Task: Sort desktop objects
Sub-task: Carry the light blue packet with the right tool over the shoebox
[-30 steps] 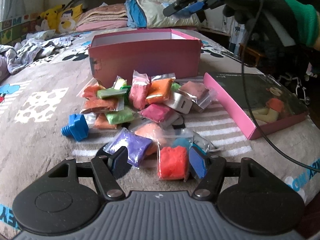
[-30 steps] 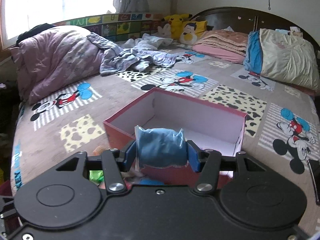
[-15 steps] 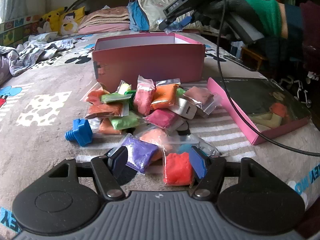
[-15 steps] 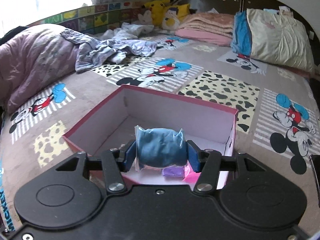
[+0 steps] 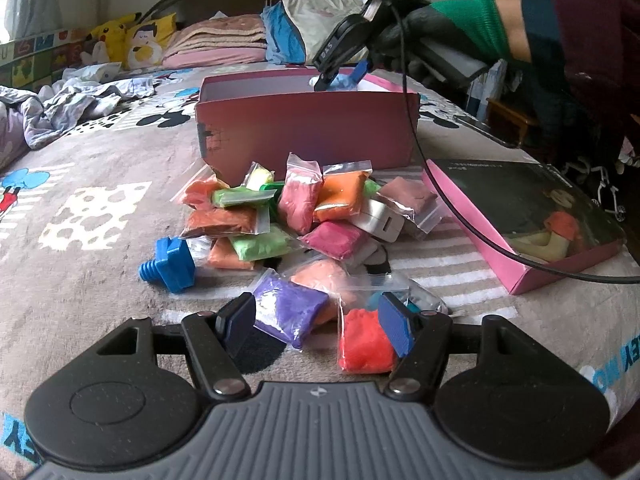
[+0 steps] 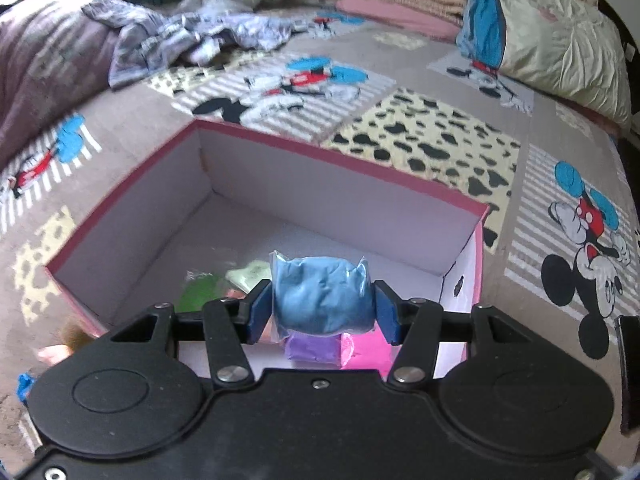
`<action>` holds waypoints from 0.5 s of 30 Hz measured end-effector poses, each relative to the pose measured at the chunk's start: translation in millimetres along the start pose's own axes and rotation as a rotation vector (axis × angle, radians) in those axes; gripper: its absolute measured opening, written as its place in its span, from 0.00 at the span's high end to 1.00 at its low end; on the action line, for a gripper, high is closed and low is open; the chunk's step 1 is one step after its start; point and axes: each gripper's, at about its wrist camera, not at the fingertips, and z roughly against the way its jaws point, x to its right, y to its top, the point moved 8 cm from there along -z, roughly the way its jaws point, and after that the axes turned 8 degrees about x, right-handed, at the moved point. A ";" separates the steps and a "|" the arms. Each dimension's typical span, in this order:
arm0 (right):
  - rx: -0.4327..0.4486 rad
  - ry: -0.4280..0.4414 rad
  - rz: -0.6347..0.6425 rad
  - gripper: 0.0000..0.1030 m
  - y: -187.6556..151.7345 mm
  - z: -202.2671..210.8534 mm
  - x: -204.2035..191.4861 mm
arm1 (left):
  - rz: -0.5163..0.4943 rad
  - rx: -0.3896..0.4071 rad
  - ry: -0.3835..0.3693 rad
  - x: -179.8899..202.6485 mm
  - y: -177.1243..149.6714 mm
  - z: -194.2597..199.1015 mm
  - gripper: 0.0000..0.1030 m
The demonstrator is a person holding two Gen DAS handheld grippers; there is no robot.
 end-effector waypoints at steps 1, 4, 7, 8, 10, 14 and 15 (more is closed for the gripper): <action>-0.015 -0.003 -0.001 0.48 -0.7 -4.3 0.5 | 0.000 0.000 0.000 -0.3 -0.2 -0.1 0.35; -0.059 -0.012 -0.003 0.48 -2.6 -16.6 1.9 | 0.002 0.001 0.000 -1.0 -0.4 0.0 0.35; -0.099 -0.021 -0.004 0.48 -6.8 -27.1 3.1 | 0.005 0.002 0.000 -1.9 -0.1 -0.1 0.35; -0.110 -0.024 -0.006 0.48 -8.6 -30.3 3.7 | 0.007 0.003 0.001 -2.4 0.2 0.0 0.35; -0.131 -0.028 -0.007 0.48 -12.4 -36.2 3.6 | 0.010 0.006 0.004 -3.5 0.5 0.3 0.35; -0.155 -0.044 -0.012 0.47 -17.6 -43.1 4.3 | 0.012 0.007 0.007 -5.1 0.5 1.8 0.35; -0.159 -0.049 -0.012 0.46 -18.0 -44.0 4.7 | 0.013 0.007 0.009 -5.5 0.5 2.1 0.35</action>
